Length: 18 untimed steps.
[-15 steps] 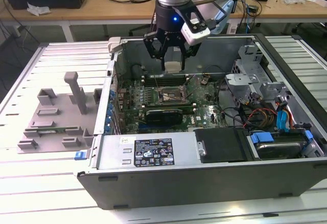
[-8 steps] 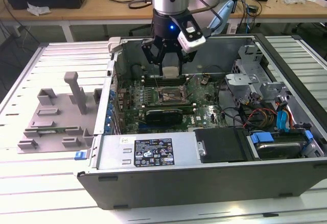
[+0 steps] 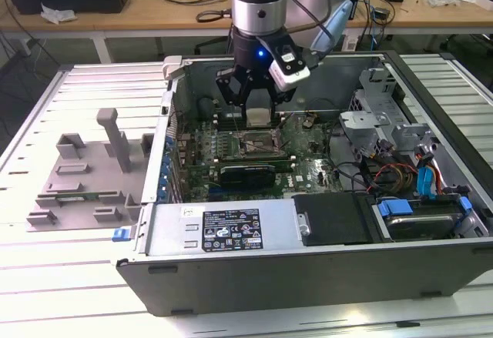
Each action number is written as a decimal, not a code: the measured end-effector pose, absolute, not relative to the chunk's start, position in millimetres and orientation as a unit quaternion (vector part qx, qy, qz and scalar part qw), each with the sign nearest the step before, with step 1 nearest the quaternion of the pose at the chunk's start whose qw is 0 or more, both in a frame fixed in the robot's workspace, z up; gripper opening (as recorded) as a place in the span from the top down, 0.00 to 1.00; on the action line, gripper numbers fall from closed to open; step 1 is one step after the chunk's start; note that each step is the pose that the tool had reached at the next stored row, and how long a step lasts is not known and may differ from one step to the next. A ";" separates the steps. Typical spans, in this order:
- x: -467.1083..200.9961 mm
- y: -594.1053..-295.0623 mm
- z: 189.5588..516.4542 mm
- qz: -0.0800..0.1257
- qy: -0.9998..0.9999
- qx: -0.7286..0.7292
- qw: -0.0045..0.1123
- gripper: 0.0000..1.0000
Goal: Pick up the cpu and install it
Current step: 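Pick up the cpu and move it towards the insertion slot, then place the cpu into insertion slot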
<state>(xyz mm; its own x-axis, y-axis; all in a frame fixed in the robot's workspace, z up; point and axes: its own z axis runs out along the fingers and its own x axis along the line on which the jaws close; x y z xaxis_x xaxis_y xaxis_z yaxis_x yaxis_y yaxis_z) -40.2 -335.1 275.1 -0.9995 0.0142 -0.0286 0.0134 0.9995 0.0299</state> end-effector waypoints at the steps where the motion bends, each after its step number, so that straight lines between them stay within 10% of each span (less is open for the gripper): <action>1: -40.2 -334.9 272.7 0.015 1.000 0.007 0.014 0.46; 18: -35.5 -328.7 251.5 0.015 1.000 0.007 0.010 0.46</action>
